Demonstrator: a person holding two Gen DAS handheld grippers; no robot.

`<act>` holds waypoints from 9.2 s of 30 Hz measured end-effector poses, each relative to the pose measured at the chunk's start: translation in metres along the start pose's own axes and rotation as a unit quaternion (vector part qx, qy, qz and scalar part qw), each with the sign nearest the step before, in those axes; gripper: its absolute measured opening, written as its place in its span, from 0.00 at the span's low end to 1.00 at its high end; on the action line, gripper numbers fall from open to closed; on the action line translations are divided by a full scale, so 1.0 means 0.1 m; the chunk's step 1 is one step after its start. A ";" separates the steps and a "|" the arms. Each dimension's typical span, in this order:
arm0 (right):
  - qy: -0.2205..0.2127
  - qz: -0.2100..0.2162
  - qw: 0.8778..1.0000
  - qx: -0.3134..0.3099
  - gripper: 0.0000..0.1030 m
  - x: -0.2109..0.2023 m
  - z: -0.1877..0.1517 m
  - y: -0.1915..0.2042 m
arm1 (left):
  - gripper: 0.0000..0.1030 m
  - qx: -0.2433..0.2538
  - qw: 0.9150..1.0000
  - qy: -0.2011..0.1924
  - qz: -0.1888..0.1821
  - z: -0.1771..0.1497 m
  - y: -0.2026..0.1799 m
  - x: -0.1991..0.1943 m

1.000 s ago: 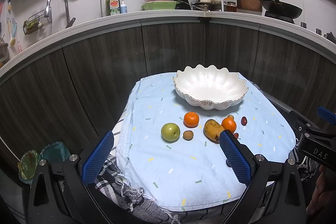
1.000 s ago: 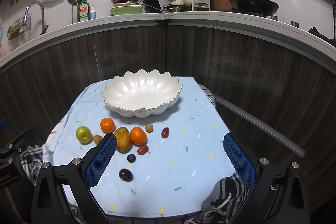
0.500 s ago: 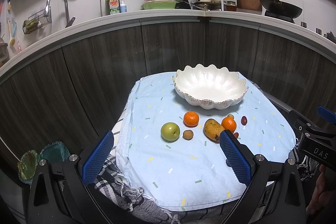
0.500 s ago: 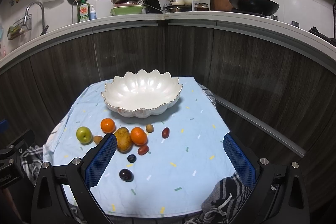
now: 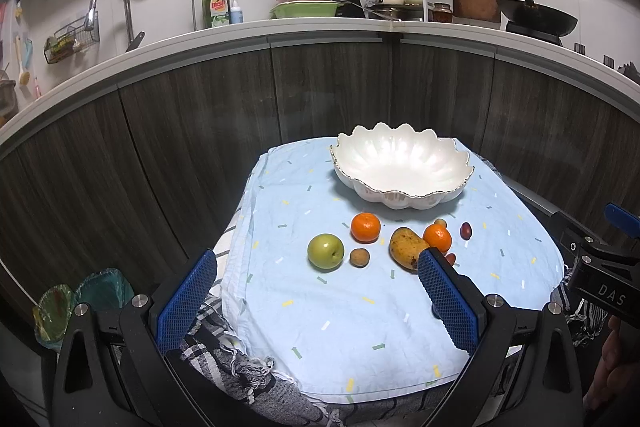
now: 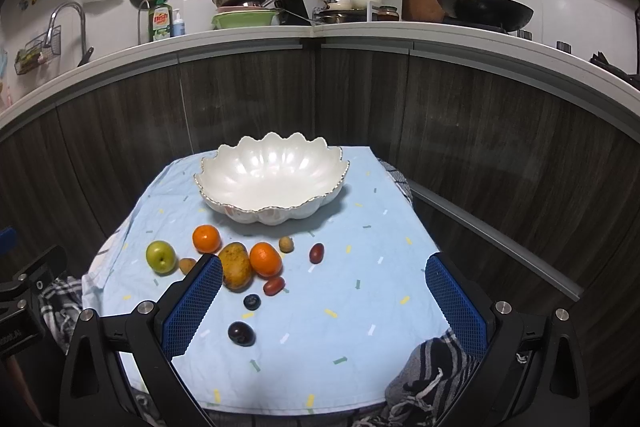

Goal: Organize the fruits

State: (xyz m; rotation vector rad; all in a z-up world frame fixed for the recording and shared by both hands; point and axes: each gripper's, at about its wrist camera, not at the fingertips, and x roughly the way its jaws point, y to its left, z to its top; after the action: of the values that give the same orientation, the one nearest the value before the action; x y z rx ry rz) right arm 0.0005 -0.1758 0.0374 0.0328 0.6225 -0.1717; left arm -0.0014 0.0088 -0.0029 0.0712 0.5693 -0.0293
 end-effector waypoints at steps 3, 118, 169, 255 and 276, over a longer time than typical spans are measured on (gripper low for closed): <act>0.000 0.000 1.000 0.000 1.00 0.00 -0.01 0.00 | 0.99 0.000 1.000 0.000 0.000 0.00 0.00 -0.01; 0.175 0.130 0.973 -0.070 0.28 1.19 -0.61 0.63 | 0.99 0.025 0.995 0.083 -0.040 -0.20 0.02 1.03; 0.125 0.125 0.984 -0.032 0.28 1.79 -0.08 0.78 | 0.56 0.038 0.982 0.174 -0.070 -0.15 -0.01 2.36; 0.037 0.101 0.994 0.002 0.28 1.95 0.88 0.06 | 0.47 0.053 0.992 0.069 -0.091 1.20 -0.65 2.21; 0.067 0.107 0.992 -0.005 0.28 2.38 0.85 0.06 | 0.47 0.048 0.990 0.088 -0.096 1.17 -0.73 2.62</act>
State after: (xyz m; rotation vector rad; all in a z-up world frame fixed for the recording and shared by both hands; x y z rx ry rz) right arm 0.2408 -0.2125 -0.0318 0.1014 0.7489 0.0424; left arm 0.2782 -0.0747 -0.0506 0.1143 0.7490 -0.2393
